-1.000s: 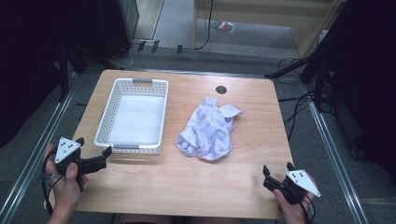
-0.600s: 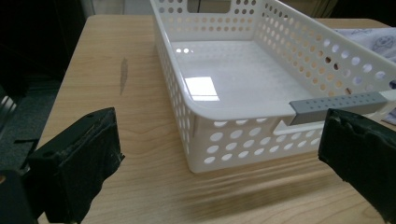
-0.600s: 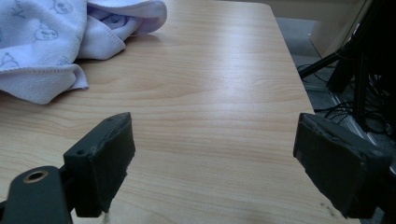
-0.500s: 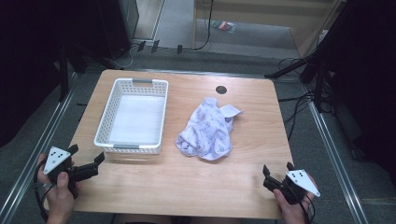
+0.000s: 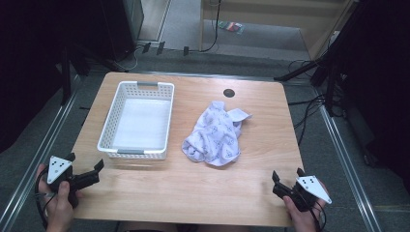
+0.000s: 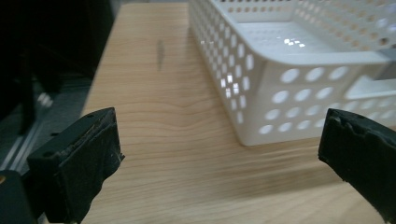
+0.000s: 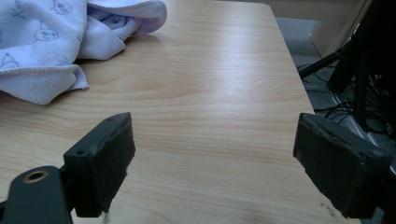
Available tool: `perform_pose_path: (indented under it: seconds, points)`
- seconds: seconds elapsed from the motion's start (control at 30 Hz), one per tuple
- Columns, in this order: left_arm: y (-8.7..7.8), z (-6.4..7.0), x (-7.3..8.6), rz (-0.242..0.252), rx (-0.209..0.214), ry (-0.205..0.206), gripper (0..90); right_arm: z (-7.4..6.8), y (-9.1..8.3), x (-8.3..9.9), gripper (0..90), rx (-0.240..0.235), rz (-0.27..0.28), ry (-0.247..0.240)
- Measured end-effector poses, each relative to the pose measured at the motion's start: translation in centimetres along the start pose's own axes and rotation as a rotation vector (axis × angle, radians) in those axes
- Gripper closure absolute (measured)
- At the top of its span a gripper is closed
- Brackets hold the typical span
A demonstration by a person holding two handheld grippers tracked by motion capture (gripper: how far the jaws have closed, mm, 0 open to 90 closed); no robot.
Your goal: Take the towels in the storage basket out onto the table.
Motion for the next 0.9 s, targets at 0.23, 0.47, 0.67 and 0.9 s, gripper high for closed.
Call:
perform_pose_path:
  seconds: [0.23,0.47,0.67,0.9]
  points:
    - [-0.4,-1.4,0.1,0.018,0.032,-0.052,0.0,0.1,0.0,0.0,12.7,-0.006,0.001,0.017]
    - [-0.5,-2.4,0.7,-0.028,0.031,-0.063,0.0,0.2,0.0,0.0,12.7,-0.007,0.002,0.020]
    - [-0.5,-2.1,1.0,-0.034,0.076,-0.063,0.0,0.2,-0.1,0.0,12.7,-0.009,0.006,0.019]
    - [-0.1,-2.4,1.2,-0.081,0.060,-0.082,0.0,0.2,-0.1,0.0,12.7,-0.013,0.009,0.026]
Point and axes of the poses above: each handheld gripper's, and its own axes: y roughly forward along the jaws, x roughly out of its underside, z roughly to its right, the point moved 9 cm from there along y, roughly forward along the jaws, and after that the axes turned 9 degrees about -z, right-handed, at the moved point
